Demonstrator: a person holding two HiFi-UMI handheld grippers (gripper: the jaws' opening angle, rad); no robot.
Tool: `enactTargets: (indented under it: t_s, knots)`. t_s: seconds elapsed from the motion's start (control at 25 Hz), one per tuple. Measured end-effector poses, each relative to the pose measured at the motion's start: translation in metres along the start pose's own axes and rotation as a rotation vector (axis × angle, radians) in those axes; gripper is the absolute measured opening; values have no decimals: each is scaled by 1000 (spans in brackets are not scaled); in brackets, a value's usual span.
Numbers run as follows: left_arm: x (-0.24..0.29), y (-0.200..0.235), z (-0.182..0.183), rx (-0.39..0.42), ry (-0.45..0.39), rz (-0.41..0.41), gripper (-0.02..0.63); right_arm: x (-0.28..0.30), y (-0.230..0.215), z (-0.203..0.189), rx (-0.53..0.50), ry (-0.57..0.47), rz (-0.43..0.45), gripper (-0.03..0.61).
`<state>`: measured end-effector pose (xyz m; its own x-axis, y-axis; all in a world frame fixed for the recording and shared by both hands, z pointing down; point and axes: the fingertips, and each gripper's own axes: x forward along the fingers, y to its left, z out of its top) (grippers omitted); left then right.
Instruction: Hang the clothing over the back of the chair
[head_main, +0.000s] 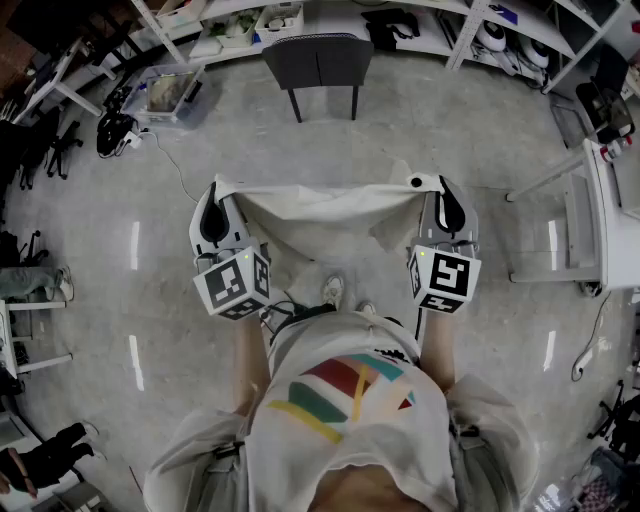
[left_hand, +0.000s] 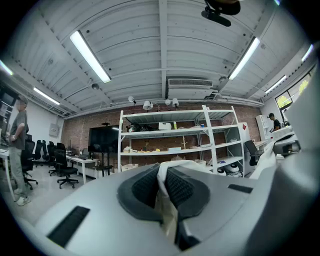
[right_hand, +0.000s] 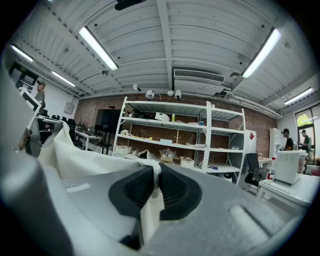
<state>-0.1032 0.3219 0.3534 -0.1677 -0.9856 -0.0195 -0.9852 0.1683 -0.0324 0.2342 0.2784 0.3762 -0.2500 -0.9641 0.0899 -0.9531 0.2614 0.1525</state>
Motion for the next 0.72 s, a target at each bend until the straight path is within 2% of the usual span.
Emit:
enactTargets:
  t_s: [0.72]
  knots:
    - [36,46,7,-54,-22,-56,18,29,41,25,-55,-11,-27,14]
